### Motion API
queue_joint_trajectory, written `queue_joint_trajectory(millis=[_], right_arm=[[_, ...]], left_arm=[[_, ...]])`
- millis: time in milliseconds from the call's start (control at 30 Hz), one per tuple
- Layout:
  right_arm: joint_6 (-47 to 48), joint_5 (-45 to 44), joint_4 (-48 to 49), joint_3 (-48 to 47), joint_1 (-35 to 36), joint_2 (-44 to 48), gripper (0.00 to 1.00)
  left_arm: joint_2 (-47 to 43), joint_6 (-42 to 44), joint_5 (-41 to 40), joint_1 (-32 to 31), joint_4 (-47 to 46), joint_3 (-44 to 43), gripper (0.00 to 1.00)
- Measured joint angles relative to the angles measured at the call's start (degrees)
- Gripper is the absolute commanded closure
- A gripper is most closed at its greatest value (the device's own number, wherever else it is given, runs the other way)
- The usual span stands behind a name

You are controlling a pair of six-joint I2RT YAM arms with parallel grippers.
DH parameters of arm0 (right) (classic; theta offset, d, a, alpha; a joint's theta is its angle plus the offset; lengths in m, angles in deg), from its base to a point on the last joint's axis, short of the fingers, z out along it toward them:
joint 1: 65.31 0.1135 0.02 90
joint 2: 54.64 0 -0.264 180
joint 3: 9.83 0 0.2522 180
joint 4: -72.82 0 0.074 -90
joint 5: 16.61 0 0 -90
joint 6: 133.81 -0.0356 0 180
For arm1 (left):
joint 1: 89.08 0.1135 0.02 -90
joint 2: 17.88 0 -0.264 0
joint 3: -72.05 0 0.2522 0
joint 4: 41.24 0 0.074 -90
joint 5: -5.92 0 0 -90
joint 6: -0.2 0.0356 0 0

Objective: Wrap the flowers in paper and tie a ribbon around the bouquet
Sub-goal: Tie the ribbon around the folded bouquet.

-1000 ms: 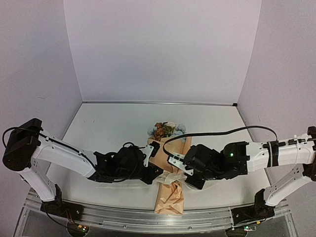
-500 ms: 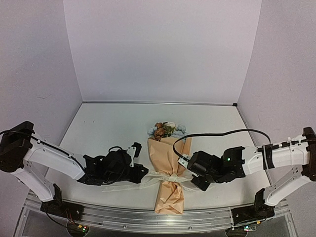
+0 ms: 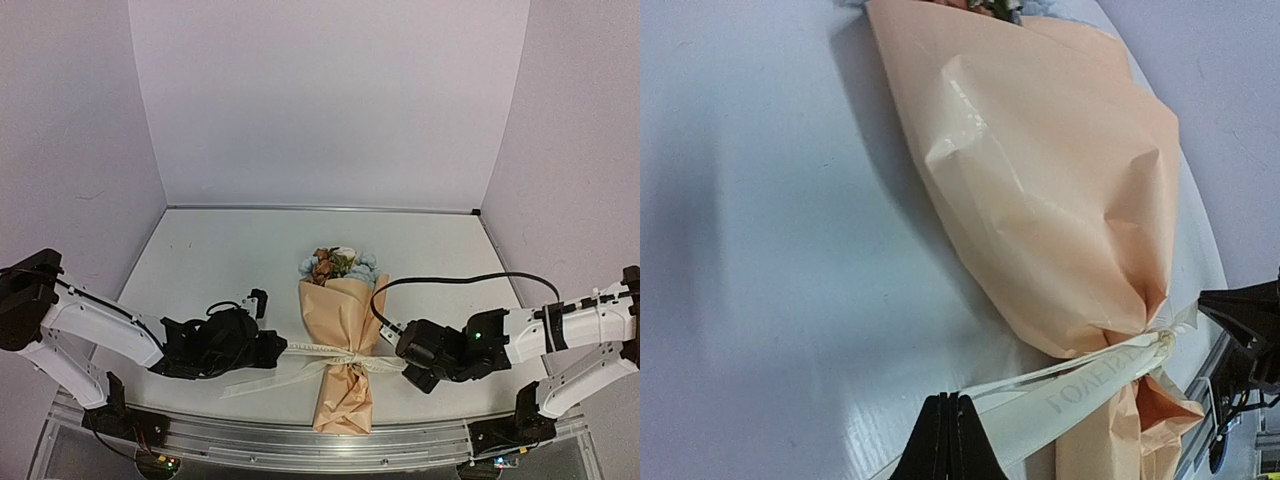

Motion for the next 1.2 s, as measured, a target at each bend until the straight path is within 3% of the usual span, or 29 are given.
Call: queue_joint_trajectory(millis=[467, 767, 967, 1067, 1200], right_arm=[[-3.88, 1.45, 3.06, 1.88, 0.04, -0.24, 1.00], [-6.04, 0.13, 7.12, 5.72, 0.44, 1.57, 1.00], [-6.22, 0.28, 8.34, 6.29, 0.42, 3.03, 1.00], [-5.54, 2.49, 7.30, 6.03, 0.38, 2.99, 0.69], [-3.70, 5.43, 3.87, 4.38, 0.15, 2.67, 0.43]], left_arm=[[-3.46, -14.40, -6.36, 0.30, 12.89, 2.67, 1.00], [-7.45, -19.59, -3.62, 4.12, 13.37, 5.95, 1.00], [-8.45, -18.64, -1.15, 5.97, 12.79, 6.95, 1.00], [-7.35, -14.73, -0.16, 6.28, 12.48, 6.23, 1.00], [-4.30, -10.13, 1.06, 6.29, 12.39, 4.41, 1.00]])
